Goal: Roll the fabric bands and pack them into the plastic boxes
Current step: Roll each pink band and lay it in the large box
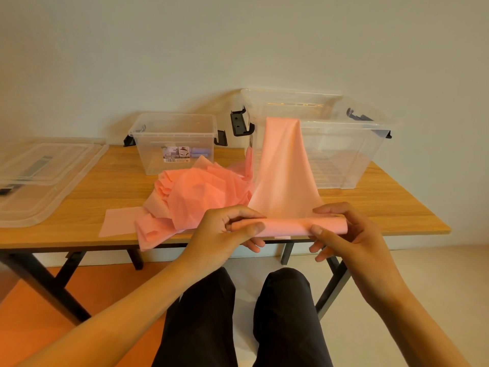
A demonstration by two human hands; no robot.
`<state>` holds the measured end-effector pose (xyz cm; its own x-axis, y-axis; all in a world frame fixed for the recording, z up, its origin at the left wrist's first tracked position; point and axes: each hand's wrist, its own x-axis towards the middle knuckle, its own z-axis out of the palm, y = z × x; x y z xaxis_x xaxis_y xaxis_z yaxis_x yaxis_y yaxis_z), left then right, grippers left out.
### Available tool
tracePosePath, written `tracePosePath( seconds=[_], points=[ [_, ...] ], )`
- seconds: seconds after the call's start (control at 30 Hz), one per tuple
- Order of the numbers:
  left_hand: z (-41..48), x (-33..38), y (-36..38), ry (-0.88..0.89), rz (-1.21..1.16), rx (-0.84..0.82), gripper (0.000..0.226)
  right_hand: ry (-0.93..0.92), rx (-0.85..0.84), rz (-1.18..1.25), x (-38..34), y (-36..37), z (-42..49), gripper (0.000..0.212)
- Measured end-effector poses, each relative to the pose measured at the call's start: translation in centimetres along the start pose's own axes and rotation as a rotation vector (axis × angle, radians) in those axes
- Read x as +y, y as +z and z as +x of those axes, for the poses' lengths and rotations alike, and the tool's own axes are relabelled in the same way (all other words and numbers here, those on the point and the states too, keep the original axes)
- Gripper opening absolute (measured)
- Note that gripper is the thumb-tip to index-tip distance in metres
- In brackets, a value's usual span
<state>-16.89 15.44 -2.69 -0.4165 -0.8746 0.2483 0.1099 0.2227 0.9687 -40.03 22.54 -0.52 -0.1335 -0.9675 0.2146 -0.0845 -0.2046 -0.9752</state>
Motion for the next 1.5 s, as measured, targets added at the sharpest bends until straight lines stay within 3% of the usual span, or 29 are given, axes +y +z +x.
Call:
tracePosePath(
  seconds=[0.63,0.83,1.23,1.5],
  points=[
    [-0.25,-0.5,-0.57,0.05,0.018,0.001,0.035,-0.008,-0.001,-0.039,0.05,0.19,0.41,0.027],
    [-0.25,-0.62,-0.56,0.028,0.01,0.008,0.022,0.001,0.008,-0.062,-0.09,0.36,0.59,0.029],
    [-0.37,-0.51,-0.68,0.03,0.061,-0.059,0.026,0.025,0.029,-0.048,0.24,0.51,0.16,0.029],
    [-0.42,-0.25,-0.36,0.025,0.041,-0.003,0.018,0.026,-0.01,-0.015,0.28,0.31,-0.05,0.032]
  ],
)
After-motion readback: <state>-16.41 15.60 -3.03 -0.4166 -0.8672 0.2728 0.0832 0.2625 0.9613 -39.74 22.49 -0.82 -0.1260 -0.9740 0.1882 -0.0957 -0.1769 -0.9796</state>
